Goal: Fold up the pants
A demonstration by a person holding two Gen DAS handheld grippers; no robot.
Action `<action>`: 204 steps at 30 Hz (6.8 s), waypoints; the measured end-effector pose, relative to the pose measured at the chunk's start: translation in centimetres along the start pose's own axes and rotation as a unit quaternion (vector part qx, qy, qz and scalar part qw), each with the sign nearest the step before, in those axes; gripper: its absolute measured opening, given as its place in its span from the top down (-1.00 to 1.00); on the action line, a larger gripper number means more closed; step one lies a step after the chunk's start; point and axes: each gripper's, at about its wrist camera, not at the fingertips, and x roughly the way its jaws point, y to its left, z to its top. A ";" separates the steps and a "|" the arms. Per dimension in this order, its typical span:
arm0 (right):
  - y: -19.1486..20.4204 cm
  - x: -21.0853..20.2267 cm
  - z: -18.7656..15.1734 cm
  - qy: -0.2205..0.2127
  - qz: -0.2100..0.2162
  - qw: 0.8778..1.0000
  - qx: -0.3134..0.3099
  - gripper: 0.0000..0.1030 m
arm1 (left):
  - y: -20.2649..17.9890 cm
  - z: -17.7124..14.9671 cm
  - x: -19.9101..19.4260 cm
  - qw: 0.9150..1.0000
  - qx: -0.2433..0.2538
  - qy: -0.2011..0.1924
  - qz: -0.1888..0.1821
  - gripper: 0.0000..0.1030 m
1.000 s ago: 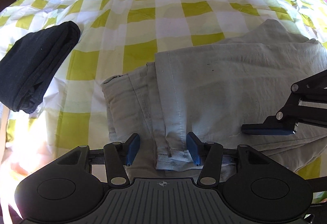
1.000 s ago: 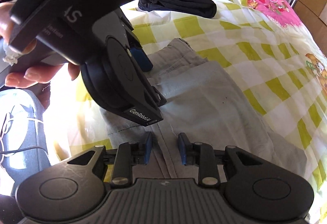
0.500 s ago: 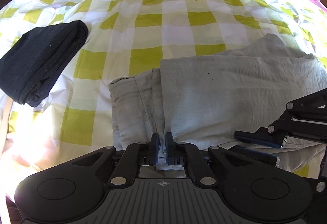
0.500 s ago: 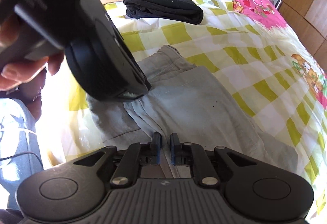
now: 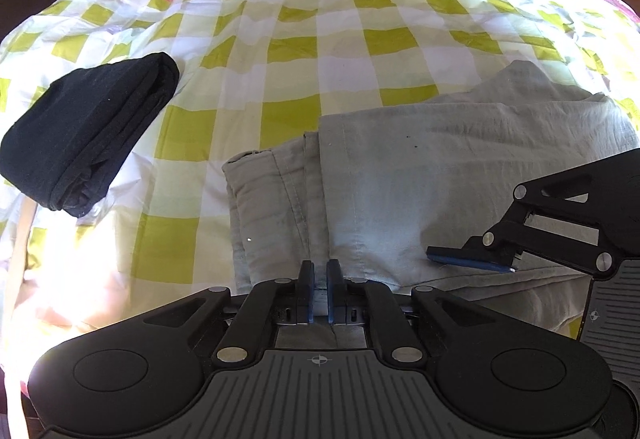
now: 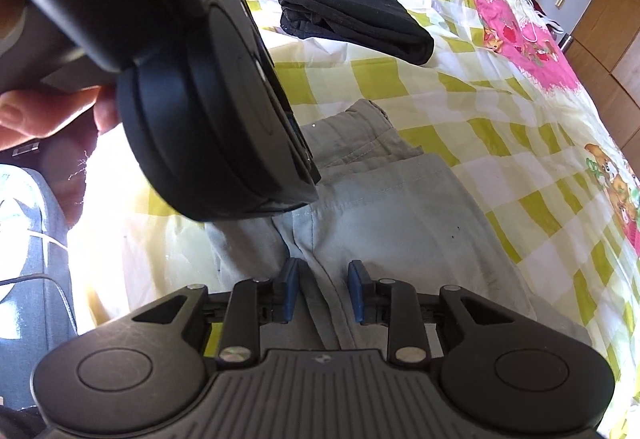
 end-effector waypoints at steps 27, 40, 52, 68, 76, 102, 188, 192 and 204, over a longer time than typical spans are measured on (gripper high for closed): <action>-1.2 0.1 -0.8 -0.006 0.010 0.999 0.031 0.16 | 1.5 0.6 -2.8 0.997 -0.051 -0.057 0.001 0.03; -1.0 0.3 -1.0 -0.005 0.007 0.999 0.035 0.17 | -1.4 1.7 2.5 0.999 0.020 0.037 0.007 0.38; -1.5 1.3 -1.2 0.006 0.028 0.999 0.029 0.46 | -2.2 2.4 4.4 0.996 0.026 0.084 0.007 0.59; -0.2 0.0 1.3 -0.010 0.080 0.996 0.032 0.61 | 1.7 -0.2 0.2 0.992 -0.074 0.090 0.038 1.00; -4.6 -4.3 -0.9 0.005 0.029 0.997 0.077 0.42 | 0.4 0.5 -1.9 0.996 -0.015 0.028 0.084 0.85; -24.4 -6.3 -24.3 0.030 0.182 0.837 0.516 0.03 | -15.5 7.2 3.4 0.997 0.052 -0.033 0.037 0.81; -23.0 0.9 3.1 0.068 0.329 0.939 0.067 0.58 | -8.9 -0.6 -3.8 0.986 -0.163 0.016 -0.026 0.86; -24.7 -2.1 3.8 0.039 0.322 0.940 0.104 0.58 | -8.6 0.6 -5.6 0.987 -0.161 -0.010 -0.020 0.89; -18.9 7.3 7.1 0.043 0.337 0.930 0.137 0.58 | -3.2 -2.2 -1.4 0.966 -0.259 0.008 0.003 0.89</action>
